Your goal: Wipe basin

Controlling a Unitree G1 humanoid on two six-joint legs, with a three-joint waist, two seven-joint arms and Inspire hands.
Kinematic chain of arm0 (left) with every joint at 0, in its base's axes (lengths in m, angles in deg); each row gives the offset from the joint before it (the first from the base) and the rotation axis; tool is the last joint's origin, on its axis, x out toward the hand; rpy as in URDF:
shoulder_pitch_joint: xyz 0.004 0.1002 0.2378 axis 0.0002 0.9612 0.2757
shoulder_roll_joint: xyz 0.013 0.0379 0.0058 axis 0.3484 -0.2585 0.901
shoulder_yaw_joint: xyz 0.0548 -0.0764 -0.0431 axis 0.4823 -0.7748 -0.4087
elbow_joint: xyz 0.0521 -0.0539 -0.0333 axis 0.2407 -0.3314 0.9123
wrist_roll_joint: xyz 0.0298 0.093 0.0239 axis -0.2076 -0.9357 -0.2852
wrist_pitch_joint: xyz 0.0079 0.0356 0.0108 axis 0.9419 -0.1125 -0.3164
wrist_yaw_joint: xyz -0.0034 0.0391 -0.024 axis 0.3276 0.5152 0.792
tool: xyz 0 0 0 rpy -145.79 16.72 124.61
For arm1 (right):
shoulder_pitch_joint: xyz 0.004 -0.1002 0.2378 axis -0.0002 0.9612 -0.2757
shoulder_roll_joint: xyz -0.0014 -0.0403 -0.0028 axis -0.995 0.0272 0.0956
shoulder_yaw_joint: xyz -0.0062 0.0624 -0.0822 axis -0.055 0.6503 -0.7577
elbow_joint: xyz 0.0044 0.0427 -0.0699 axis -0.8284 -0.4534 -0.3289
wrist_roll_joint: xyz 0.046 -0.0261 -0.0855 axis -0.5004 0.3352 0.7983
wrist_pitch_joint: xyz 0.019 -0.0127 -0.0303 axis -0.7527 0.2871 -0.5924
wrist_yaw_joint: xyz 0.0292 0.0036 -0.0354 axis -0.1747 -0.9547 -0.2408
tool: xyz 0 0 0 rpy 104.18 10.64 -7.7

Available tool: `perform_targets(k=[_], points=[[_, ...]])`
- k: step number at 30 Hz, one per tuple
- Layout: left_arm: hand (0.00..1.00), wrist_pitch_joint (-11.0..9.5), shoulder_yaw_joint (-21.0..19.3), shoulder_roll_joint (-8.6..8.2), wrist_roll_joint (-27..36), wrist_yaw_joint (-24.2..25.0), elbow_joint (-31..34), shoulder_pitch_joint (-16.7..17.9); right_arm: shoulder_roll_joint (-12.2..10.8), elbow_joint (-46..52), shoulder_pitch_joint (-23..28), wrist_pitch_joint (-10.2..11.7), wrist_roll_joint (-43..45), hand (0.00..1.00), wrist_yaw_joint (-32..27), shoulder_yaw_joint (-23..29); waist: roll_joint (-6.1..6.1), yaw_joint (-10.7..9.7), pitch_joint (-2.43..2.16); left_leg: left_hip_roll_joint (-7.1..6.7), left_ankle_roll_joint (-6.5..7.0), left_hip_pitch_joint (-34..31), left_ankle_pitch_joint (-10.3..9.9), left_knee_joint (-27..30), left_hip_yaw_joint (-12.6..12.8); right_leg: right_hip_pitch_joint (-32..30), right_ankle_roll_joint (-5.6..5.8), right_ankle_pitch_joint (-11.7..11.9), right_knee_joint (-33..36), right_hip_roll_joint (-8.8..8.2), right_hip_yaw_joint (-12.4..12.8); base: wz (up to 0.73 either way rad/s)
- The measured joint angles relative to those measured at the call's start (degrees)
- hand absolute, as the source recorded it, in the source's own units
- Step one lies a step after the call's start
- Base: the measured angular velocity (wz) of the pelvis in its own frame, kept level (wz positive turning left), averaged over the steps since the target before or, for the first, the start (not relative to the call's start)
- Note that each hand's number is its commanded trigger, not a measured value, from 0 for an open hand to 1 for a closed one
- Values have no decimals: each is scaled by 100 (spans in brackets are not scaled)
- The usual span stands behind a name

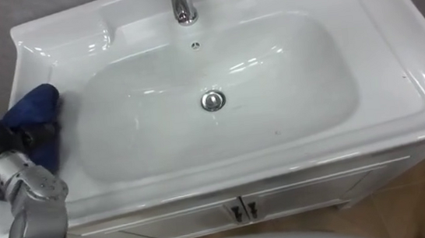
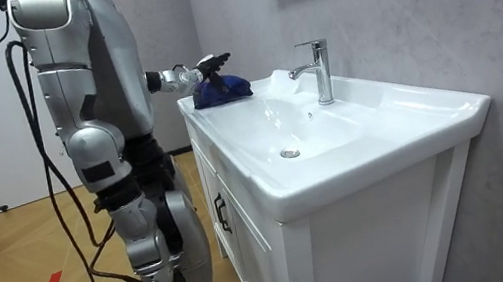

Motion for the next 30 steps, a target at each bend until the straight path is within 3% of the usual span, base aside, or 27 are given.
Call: perform_targets(k=[4, 7, 16, 30], points=[[0, -119, 1, -15, 1124, 29, -2, 5, -8, 29, 18, 20, -5, 0, 0, -5, -16, 14, -9, 1, 0, 17, 0, 2, 1, 11, 0, 0, 16, 2, 11, 0], [0, -190, 2, -17, 1435, 127, -16, 5, -11, 32, 24, 67, -2, 0, 3, -4, -29, 22, -14, 1, 0, 27, 0, 2, 1, 24, 0, 0, 19, 1, 7, 0], [0, -260, 2, -16, 1569, 576, -72, 5, -15, 78, 20, 206, -8, 0, 5, -14, -5, 31, -19, 1, 0, 34, 0, 2, 2, 40, 0, 0, 10, 1, 9, 0], [0, -280, 2, -16, 1568, 718, -73, 2, -23, 101, 22, 344, -156, 0, 5, -15, -8, 37, -9, 1, 0, 33, 0, 2, 2, 48, 0, 0, 2, 1, 7, 0]])
